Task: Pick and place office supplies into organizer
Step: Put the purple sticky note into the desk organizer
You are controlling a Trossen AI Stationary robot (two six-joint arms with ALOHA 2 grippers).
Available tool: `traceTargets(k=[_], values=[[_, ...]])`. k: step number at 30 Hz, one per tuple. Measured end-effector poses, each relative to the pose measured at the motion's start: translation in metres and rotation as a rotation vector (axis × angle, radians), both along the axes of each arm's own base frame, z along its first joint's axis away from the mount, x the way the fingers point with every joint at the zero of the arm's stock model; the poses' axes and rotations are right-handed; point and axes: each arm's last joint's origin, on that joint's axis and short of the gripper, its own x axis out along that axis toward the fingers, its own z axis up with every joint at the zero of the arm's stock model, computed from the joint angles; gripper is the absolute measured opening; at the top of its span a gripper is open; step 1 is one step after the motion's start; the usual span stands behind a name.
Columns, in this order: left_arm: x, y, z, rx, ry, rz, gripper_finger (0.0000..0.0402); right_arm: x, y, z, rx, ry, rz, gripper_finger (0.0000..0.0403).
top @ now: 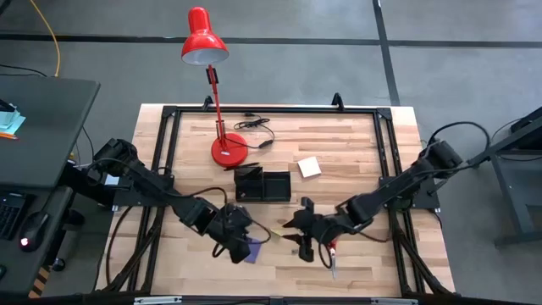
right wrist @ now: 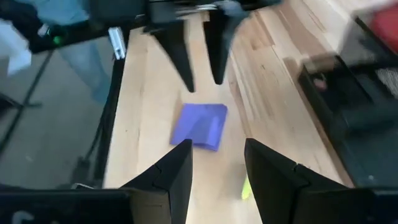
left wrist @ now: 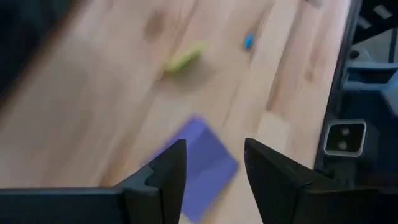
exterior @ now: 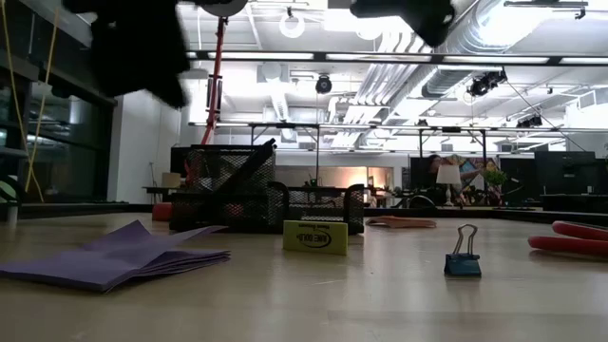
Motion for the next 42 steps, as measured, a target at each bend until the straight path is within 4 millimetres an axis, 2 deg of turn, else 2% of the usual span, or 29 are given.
traceTargets(k=[5,8,16,19,24,29,34,42], values=[[-0.006,-0.004,-0.003,-0.242,0.142,0.036,0.0116,0.016,0.014,-0.018,-0.213,-0.092,0.164,0.0138],[-0.01,-0.011,-0.004,-0.29,0.184,0.04,0.0097,0.023,0.017,-0.03,-0.298,-0.099,0.239,0.0138],[-0.029,-0.018,-0.01,-0.15,0.261,0.112,0.0046,0.034,0.016,-0.051,-0.475,-0.099,0.35,0.0149],[-0.026,-0.02,-0.017,-0.091,0.248,0.084,0.0031,0.039,0.013,-0.054,-0.486,-0.114,0.351,0.0157],[-0.018,-0.024,-0.039,-0.047,0.287,0.047,0.0004,0.044,0.006,-0.052,-0.49,-0.13,0.332,0.016],[-0.02,-0.023,-0.049,-0.007,0.348,0.061,0.0008,0.044,0.006,-0.052,-0.489,-0.135,0.331,0.0156],[-0.017,-0.022,-0.049,0.047,0.296,0.083,0.0002,0.044,0.007,-0.052,-0.488,-0.141,0.327,0.0156],[-0.007,-0.018,-0.071,0.038,0.341,0.085,0.0002,0.044,0.007,-0.051,-0.491,-0.147,0.309,0.0156]])
